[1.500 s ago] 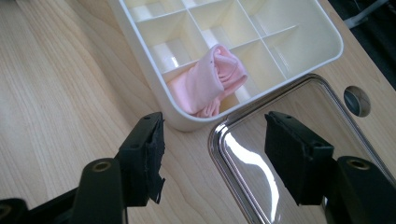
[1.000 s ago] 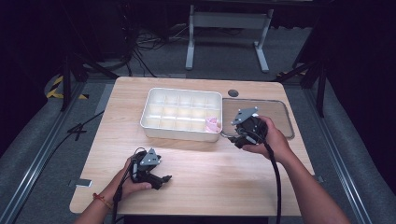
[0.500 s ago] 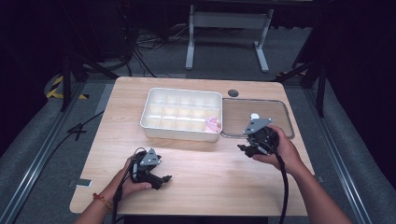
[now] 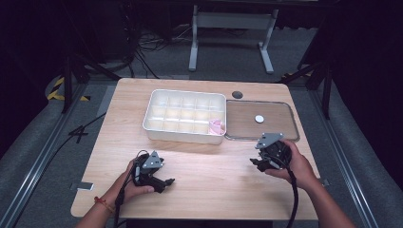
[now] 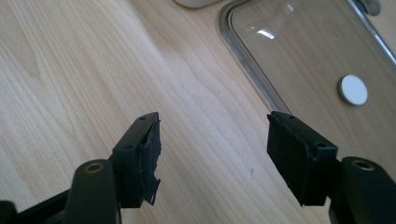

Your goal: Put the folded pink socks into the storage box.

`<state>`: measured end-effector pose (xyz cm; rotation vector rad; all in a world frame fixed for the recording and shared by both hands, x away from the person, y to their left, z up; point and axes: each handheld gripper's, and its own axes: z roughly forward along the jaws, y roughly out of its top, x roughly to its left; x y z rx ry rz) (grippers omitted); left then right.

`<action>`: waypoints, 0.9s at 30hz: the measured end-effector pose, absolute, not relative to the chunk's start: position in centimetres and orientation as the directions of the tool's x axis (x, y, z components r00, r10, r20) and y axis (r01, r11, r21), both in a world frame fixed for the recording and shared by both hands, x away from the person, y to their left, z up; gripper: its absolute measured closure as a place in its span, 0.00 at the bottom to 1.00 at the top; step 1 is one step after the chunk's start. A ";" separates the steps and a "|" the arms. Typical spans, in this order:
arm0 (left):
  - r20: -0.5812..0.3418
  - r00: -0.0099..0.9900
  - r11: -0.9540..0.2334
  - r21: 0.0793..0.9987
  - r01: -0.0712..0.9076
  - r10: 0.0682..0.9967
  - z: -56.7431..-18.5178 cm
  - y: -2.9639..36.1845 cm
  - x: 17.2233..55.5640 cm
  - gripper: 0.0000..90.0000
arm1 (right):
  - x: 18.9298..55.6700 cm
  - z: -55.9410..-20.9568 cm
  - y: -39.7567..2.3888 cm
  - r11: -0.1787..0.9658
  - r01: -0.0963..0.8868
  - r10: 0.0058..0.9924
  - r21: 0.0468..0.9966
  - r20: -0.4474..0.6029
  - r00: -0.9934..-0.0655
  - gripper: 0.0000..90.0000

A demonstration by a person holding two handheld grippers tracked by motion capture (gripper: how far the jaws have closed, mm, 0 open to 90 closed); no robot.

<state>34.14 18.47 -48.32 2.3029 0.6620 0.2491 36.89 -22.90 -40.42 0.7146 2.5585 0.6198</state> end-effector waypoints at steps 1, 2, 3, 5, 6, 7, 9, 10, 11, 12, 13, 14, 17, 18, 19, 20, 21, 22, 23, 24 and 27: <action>-0.012 0.850 -0.612 0.689 0.389 0.527 -48.3 18.5 34.1 0.15 | 36.7 -40.6 -23.0 0.766 0.387 0.568 0.513 -0.259 -0.781 0.40; -0.011 0.850 -0.612 0.689 0.389 0.527 -48.3 18.5 34.1 0.15 | 36.6 -40.8 -23.2 0.766 0.386 0.570 0.513 -0.266 -0.777 0.40; -0.011 0.850 -0.612 0.689 0.389 0.527 -48.3 18.5 34.1 0.15 | 36.5 -41.0 -23.4 0.762 0.391 0.574 0.516 -0.260 -0.776 0.39; -0.008 0.849 -0.614 0.688 0.388 0.528 -48.3 18.5 34.1 0.15 | 36.2 -41.4 -23.8 0.759 0.395 0.580 0.518 -0.262 -0.771 0.39; -0.010 0.850 -0.614 0.688 0.388 0.526 -48.3 18.5 34.1 0.15 | 36.1 -41.5 -24.0 0.755 0.397 0.584 0.521 -0.261 -0.769 0.39; -0.010 0.850 -0.613 0.688 0.389 0.527 -48.3 18.5 34.1 0.15 | 35.9 -41.7 -24.2 0.753 0.397 0.587 0.526 -0.261 -0.767 0.39; -0.011 0.850 -0.613 0.688 0.389 0.527 -48.3 18.5 34.1 0.15 | 35.6 -42.1 -24.7 0.747 0.396 0.590 0.535 -0.258 -0.765 0.39; -0.010 0.850 -0.613 0.688 0.389 0.527 -48.3 18.5 34.1 0.15 | 35.6 -42.1 -24.7 0.747 0.396 0.590 0.535 -0.258 -0.765 0.39; -0.009 0.850 -0.614 0.687 0.388 0.526 -48.3 18.5 34.1 0.15 | 35.5 -42.4 -24.9 0.746 0.396 0.591 0.536 -0.259 -0.764 0.39; -0.010 0.850 -0.614 0.687 0.389 0.527 -48.3 18.5 34.1 0.15 | 35.3 -42.7 -25.1 0.740 0.396 0.594 0.543 -0.252 -0.764 0.39; -0.010 0.850 -0.614 0.687 0.388 0.527 -48.3 18.5 34.1 0.15 | 35.1 -43.1 -25.5 0.738 0.396 0.595 0.547 -0.250 -0.764 0.39; -0.010 0.849 -0.614 0.686 0.391 0.528 -48.3 18.5 34.1 0.15 | 35.0 -43.3 -25.7 0.736 0.393 0.595 0.551 -0.251 -0.763 0.39; -0.010 0.849 -0.614 0.686 0.390 0.528 -48.3 18.5 34.1 0.15 | 34.7 -43.7 -26.0 0.727 0.395 0.601 0.561 -0.242 -0.762 0.39; -0.010 0.849 -0.614 0.686 0.390 0.528 -48.3 18.5 34.1 0.15 | 34.6 -43.9 -26.2 0.726 0.391 0.599 0.566 -0.241 -0.763 0.38; -0.010 0.849 -0.614 0.686 0.391 0.528 -48.3 18.5 34.1 0.15 | 34.5 -44.1 -26.3 0.721 0.395 0.604 0.570 -0.238 -0.760 0.39; -0.010 0.849 -0.614 0.686 0.391 0.529 -48.3 18.5 34.1 0.15 | 34.3 -44.4 -26.6 0.712 0.389 0.613 0.584 -0.249 -0.750 0.39; -0.011 0.848 -0.613 0.686 0.392 0.530 -48.3 18.5 34.1 0.15 | 34.2 -44.6 -26.8 0.697 0.398 0.625 0.596 -0.234 -0.744 0.39; -0.011 0.847 -0.613 0.686 0.393 0.531 -48.3 18.5 34.1 0.15 | 34.0 -44.8 -27.0 0.689 0.403 0.630 0.602 -0.223 -0.744 0.39; -0.011 0.847 -0.612 0.686 0.393 0.531 -48.3 18.5 34.1 0.15 | 33.8 -45.0 -27.3 0.681 0.402 0.637 0.611 -0.224 -0.738 0.39; -0.012 0.847 -0.611 0.687 0.393 0.532 -48.3 18.5 34.1 0.15 | 33.7 -45.2 -27.6 0.670 0.404 0.644 0.622 -0.218 -0.733 0.39; -0.011 0.846 -0.611 0.687 0.394 0.533 -48.3 18.5 34.1 0.15 | 33.2 -45.8 -28.4 0.643 0.425 0.663 0.637 -0.187 -0.725 0.39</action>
